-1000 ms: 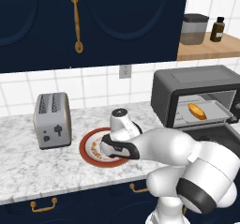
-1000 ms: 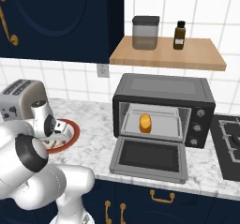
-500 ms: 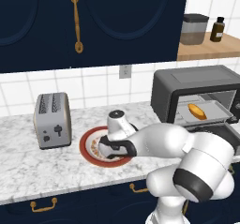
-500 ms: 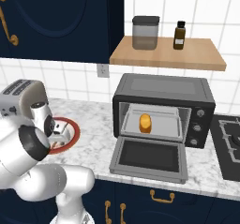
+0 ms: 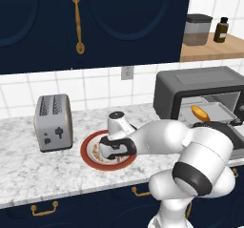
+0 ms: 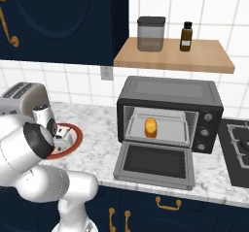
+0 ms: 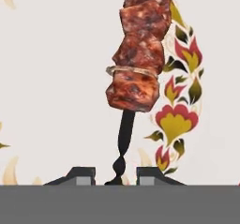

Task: Pick up the kebab skewer and baguette bread, and place them inside the toaster oven. Close the toaster oven door and start by setting the timer.

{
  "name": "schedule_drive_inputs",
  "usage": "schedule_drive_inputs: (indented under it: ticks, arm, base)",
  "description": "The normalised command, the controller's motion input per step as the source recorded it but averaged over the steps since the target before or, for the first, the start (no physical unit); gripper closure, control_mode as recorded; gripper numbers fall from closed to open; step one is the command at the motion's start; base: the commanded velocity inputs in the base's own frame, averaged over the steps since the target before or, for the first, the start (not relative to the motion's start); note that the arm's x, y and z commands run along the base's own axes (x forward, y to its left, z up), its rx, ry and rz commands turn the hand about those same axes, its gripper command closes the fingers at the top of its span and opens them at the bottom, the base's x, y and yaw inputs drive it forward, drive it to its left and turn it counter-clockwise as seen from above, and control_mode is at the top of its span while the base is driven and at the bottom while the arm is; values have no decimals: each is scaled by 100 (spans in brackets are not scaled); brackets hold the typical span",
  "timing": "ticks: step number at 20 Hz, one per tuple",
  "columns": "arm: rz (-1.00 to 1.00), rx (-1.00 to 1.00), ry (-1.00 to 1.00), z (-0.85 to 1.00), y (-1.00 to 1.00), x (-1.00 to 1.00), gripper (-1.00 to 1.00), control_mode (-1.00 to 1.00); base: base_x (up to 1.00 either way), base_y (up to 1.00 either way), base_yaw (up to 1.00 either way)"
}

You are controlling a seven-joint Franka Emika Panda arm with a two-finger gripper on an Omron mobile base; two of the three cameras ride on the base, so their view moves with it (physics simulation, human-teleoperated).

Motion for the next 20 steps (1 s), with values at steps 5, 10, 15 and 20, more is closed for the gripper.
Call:
schedule_drive_inputs:
  ticks: [5,10,15,20]
  arm:
    - [3,0,-2,41,0,-1,100,-100]
    - [9,0,-12,82,-45,-34,100,-100]
    - [9,2,-7,66,-92,-52,100,-100]
    - [6,3,0,49,-100,-58,100,-100]
  base:
    - [0,0,0]
    - [0,0,0]
    - [0,0,0]
    - [0,0,0]
